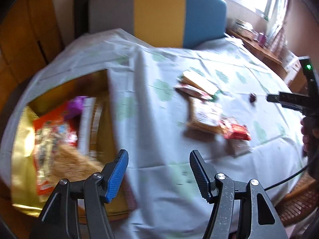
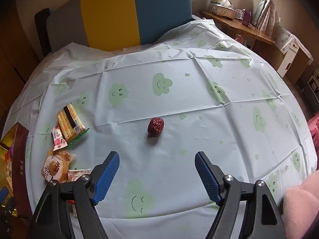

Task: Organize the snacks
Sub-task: 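Move the left gripper over the red foil-wrapped candy on the cloth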

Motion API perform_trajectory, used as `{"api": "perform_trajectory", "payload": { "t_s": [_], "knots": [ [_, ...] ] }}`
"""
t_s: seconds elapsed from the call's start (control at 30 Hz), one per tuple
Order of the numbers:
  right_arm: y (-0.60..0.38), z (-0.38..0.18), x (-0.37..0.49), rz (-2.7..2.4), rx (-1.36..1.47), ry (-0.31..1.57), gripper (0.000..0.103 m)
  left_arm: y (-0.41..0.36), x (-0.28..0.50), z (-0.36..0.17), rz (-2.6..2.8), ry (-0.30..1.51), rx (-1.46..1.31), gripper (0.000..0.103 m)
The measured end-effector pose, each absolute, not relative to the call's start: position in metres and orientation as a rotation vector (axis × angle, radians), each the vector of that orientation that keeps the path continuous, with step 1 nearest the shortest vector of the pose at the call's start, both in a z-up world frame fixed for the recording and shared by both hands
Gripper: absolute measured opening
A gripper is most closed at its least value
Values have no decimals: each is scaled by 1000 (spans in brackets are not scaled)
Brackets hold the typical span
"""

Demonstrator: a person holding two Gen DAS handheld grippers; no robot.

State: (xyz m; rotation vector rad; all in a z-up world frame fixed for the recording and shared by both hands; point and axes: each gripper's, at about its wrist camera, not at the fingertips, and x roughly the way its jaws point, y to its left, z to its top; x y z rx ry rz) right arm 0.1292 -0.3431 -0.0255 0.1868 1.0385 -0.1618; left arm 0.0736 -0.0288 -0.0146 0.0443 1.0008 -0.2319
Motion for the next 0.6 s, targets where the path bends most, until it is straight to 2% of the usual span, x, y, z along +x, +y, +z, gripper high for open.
{"api": "perform_trajectory", "payload": {
  "t_s": [0.17,0.3,0.6],
  "knots": [
    [-342,-24,129,-157,186,1037,80,-61,76,-25,-334,1069,10,64],
    [-340,-22,129,-149,180,1030,79,-84,79,-28,-404,1098,-31,59],
    [-341,-20,128,-142,187,1021,80,-123,107,-40,-450,1146,-153,61]
  ]
}}
